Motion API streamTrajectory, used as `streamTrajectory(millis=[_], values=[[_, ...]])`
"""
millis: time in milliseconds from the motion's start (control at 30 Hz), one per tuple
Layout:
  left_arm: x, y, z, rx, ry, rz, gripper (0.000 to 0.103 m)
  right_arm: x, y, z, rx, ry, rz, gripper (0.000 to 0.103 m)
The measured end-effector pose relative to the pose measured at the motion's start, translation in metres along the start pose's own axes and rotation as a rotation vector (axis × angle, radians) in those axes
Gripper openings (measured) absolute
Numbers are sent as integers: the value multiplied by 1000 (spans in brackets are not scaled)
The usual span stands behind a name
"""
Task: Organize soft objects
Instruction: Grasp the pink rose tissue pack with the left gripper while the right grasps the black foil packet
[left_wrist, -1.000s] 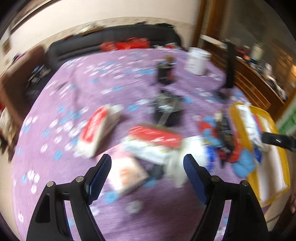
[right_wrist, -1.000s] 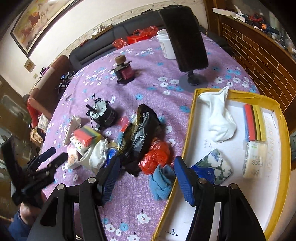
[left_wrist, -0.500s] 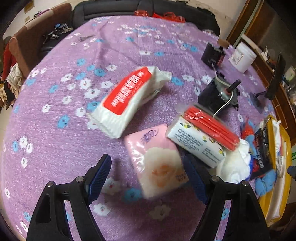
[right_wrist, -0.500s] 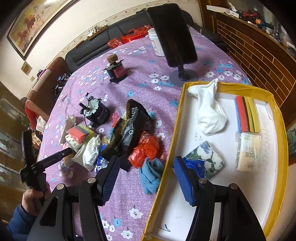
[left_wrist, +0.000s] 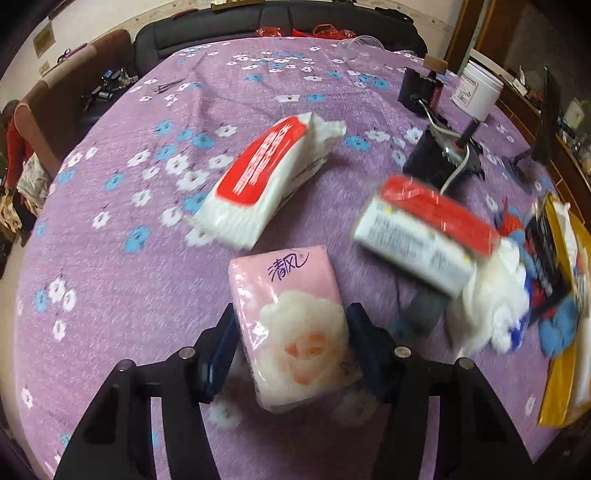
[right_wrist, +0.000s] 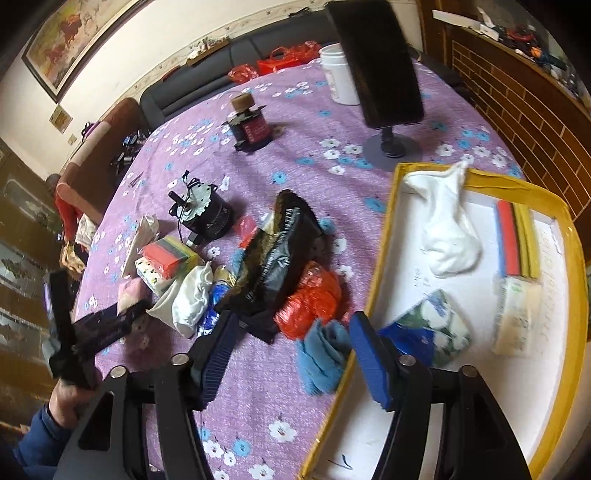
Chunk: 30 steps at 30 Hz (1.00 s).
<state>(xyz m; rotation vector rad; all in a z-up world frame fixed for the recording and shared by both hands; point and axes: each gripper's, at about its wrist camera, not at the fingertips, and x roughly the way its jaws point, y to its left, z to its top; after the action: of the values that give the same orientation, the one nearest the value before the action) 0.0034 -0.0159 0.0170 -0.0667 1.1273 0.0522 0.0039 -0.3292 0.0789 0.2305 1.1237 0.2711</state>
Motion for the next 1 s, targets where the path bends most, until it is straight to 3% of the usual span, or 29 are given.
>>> streamTrajectory(millis=[200,400,500,567,633,833,1000], values=[[-14,0,-23,56,-14,23,58,37,16,26,-22,59,13,75],[-21,-11,-34,147,-32,53,58,89,18,57,-59,126,-81,77],[-23,-15,-38,178,-40,60,58,110,15,61,-49,161,-31,75],[-24,-17,-39,197,-47,64,58,107,21,59,-69,143,-9,56],[-24,-19,-40,204,-53,66,57,97,36,54,-147,110,-32,52],[-29,-28,-31,222,-86,45,51,50,66,30,-240,27,22,51],[-32,-43,-27,258,-109,22,48,35,74,0,-257,68,103,51]])
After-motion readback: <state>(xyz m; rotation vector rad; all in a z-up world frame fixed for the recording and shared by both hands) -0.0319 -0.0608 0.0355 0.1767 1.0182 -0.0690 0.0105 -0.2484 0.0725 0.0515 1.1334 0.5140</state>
